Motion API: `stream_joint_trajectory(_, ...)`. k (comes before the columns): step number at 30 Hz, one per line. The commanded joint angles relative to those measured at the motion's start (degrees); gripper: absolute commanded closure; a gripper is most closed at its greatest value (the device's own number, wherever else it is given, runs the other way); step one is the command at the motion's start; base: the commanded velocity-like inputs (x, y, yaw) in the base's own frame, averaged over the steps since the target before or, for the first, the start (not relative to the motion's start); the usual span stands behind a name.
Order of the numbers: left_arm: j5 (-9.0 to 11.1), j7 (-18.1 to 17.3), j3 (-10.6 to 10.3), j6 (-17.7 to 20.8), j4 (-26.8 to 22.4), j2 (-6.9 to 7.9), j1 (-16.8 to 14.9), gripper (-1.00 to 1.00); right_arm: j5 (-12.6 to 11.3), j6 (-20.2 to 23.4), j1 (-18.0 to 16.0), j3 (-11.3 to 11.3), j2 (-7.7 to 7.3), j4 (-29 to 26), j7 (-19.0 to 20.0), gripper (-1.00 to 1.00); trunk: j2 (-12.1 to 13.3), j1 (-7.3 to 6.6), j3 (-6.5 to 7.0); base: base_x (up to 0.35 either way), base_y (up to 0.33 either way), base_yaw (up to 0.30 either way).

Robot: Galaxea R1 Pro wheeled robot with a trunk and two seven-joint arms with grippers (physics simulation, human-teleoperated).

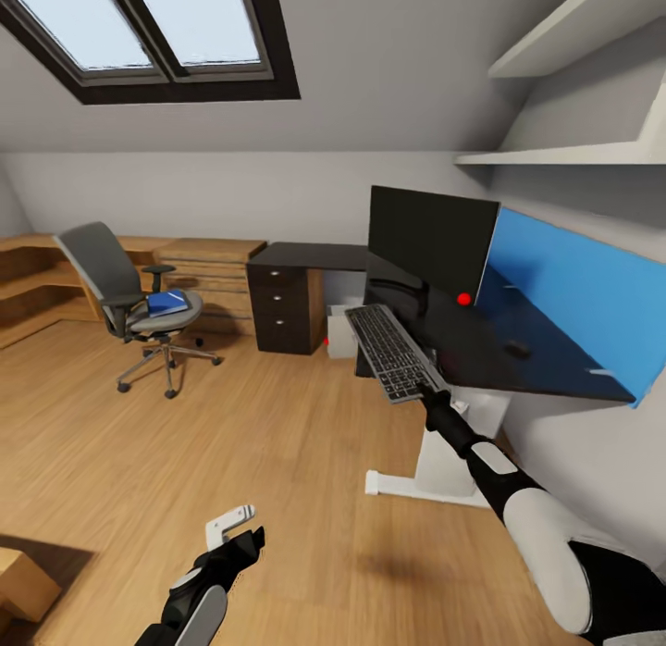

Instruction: In the bedroom, organize the workspace by keeping the computer under the desk, ensuring the monitor is on the desk, placing the keyboard on the desk next to the monitor, placing the mouse on the desk next to the keyboard, moving the folder from the swivel chair onto the desk next to the mouse, stacking the notebook on top of the folder with the pen on top of the notebook, and positioning the swivel chair next to the desk.

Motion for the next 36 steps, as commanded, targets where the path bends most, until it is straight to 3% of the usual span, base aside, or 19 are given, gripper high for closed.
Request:
stream_joint_trajectory(1, 0.4, 0.5, -0.2, 0.1, -0.1, 0.06, -0.1, -1.0, -0.1, 0.5, 0.0, -0.1, 0.1, 0.0, 0.1, 1.0, 0.0, 0.0, 0.03, 0.076, 0.286, 0.112)
stream_joint_trajectory(10, 0.4, 0.4, -0.2, 0.1, 0.0, -0.03, -0.1, -1.0, 1.3, 0.4, 0.5, 0.0, 1.42, 0.1, 0.2, 1.0, 0.0, 0.0, 0.71, 0.139, 0.295, 0.112)
stream_joint_trajectory(16, 0.4, 0.4, -0.3, 0.1, 0.1, -0.11, -0.1, -1.0, 4.8, -2.2, 0.7, -0.1, 4.38, 0.5, 0.2, 1.0, 0.0, 0.0, 0.99, 0.166, 0.297, 0.113)
stream_joint_trajectory(20, 0.4, 0.4, -0.4, 0.1, 0.2, -0.12, -0.1, -1.0, 9.2, -12.7, 1.2, -0.1, 6.68, 0.9, -0.1, 1.0, 0.0, 0.0, 1.17, 0.167, 0.297, 0.134)
stream_joint_trajectory(26, 0.5, 0.4, -0.4, 0.1, 0.2, -0.12, -0.1, -1.0, 10.2, -20.7, 1.3, 0.0, 7.23, 2.6, -1.1, 1.0, 0.0, 0.0, 1.35, 0.167, 0.297, 0.114)
stream_joint_trajectory(27, 0.4, 0.4, -0.4, 0.1, 0.2, -0.12, -0.1, -1.0, 11.2, -26.2, 1.3, 0.5, 7.85, 4.4, -3.2, 1.0, 0.0, 0.0, 1.35, 0.169, 0.297, 0.185)
stream_joint_trajectory(30, 0.4, 0.5, -0.4, 0.1, 0.3, -0.11, -0.1, -1.0, 15.1, -33.9, 1.3, 0.9, 9.32, 5.9, -5.2, 1.0, 0.0, 0.0, 1.35, 0.17, 0.297, 0.222)
stream_joint_trajectory(33, 0.4, 0.5, -0.4, 0.1, 0.3, -0.16, -0.1, -1.0, 18.3, -37.6, 1.5, 1.1, 9.74, 7.5, -5.6, 1.0, 0.0, 0.0, 1.36, 0.17, 0.284, 0.148)
stream_joint_trajectory(36, 0.5, 0.4, -0.4, 0.1, 0.3, -0.19, -0.1, -1.0, 19.4, -38.6, 3.1, 1.1, 9.46, 11.0, -4.9, 1.0, 0.0, 0.0, 1.36, 0.17, 0.235, 0.034)
